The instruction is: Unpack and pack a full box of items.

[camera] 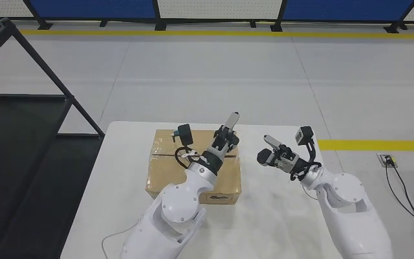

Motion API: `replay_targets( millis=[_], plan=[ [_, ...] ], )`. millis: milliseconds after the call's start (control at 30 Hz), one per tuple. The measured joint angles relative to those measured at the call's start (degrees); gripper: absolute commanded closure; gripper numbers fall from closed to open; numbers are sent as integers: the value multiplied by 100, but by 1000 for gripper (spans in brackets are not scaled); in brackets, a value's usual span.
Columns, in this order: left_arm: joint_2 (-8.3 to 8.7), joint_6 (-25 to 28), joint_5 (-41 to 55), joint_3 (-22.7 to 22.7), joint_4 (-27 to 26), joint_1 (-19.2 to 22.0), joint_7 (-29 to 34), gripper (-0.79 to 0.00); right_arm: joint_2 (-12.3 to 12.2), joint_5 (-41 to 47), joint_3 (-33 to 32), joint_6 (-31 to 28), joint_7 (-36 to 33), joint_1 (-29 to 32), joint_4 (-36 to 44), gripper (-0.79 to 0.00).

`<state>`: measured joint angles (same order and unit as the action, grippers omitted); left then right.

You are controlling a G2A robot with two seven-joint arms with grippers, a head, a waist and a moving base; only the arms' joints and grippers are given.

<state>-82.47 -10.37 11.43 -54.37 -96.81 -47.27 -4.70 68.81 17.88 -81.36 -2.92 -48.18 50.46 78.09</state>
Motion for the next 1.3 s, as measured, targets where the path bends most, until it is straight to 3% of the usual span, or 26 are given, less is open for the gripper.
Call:
replay_targets(
  millis=[233,433,533,767,867,967,1067,1300],
  plan=[
    [-57,27,-59,-46,-40,-26,-6,-785,-29,25,-11,-52,-9,38,26,-785],
    [-24,51,-60,-553,-686,-227,-28,-785,-68,-48,-53,-180,-60,113,139,-785],
    [62,36,-166,-1124,-1165,-512,114,-785,-103,-80,-115,-291,-232,174,237,-785],
    [282,168,-11,-3053,-2160,-1611,598,-785,-221,-383,-356,-306,-626,305,210,-785],
    [344,157,92,-3748,-2246,-2050,851,-785,-224,-388,-359,-271,-628,303,198,-785],
    [382,164,130,-4150,-2175,-2398,1081,-785,-223,-385,-358,-280,-624,303,200,-785],
    [408,100,154,-4248,-2029,-2597,1331,-785,-223,-385,-358,-280,-624,303,200,-785],
    [414,-30,247,-4203,-1914,-2597,1423,-785,-223,-385,-358,-280,-624,303,200,-785]
  ],
)
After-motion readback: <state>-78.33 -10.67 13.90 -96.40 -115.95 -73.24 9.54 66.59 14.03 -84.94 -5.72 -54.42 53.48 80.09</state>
